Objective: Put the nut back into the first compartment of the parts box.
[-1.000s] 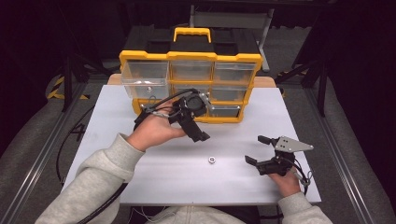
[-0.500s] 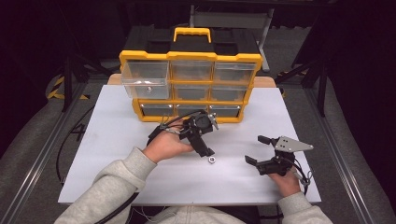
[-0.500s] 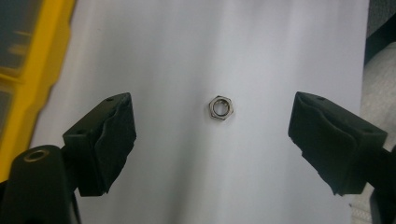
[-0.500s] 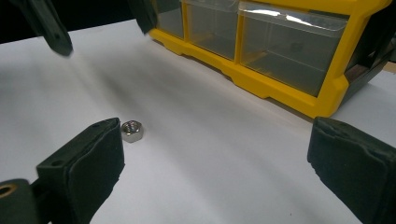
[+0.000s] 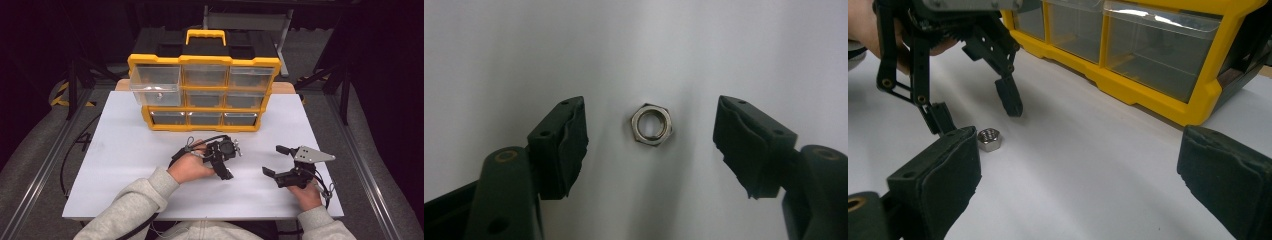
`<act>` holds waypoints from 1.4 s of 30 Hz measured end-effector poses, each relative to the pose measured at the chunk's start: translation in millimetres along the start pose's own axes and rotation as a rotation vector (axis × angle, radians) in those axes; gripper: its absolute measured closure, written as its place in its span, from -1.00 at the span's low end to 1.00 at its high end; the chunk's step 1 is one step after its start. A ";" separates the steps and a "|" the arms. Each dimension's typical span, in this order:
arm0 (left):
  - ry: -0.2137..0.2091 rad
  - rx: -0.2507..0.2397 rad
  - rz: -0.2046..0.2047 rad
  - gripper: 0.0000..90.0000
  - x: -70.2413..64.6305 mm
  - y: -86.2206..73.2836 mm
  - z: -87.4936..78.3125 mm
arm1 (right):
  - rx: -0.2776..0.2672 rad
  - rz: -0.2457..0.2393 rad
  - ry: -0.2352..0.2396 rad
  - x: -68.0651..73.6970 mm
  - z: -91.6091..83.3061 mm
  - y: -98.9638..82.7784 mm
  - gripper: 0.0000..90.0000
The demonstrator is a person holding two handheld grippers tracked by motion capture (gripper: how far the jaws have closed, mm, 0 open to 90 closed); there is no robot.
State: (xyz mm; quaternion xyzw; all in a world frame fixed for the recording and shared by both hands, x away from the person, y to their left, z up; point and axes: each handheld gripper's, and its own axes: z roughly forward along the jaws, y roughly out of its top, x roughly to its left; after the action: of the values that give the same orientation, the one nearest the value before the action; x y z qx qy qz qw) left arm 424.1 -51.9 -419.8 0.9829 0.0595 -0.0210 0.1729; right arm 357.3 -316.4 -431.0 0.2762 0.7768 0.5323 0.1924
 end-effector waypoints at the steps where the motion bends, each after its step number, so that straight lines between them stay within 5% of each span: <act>1: 0.011 0.031 0.018 -0.11 -2.4 0.8 4.5 | 0.000 0.000 0.000 -0.1 0.1 0.0 -0.90; 9: 0.039 0.032 0.006 0.53 -0.2 -0.5 4.2 | -0.001 0.002 0.006 0.3 0.7 -0.1 -0.90; 14: 0.032 0.034 0.002 0.54 -0.6 2.0 -8.4 | 0.003 0.000 0.002 -0.3 0.8 -0.2 -0.90; 24: 0.025 -0.005 -0.020 0.54 2.3 7.9 -85.0 | 0.007 0.002 0.003 -0.9 1.8 -0.5 -0.90; 32: 0.092 -0.037 -0.016 0.54 -4.1 12.5 -168.2 | 0.009 0.004 0.005 -0.5 2.3 -0.5 -0.90; 42: 0.160 -0.052 -0.016 0.54 -7.5 15.7 -232.1 | 0.008 0.006 0.009 0.3 2.1 -0.3 -0.90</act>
State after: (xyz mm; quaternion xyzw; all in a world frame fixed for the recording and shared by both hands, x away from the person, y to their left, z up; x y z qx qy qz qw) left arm 423.4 12.1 -196.1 0.9761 0.0816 0.0579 0.1931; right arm 358.2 -314.7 -432.1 0.2770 0.7787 0.5311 0.1864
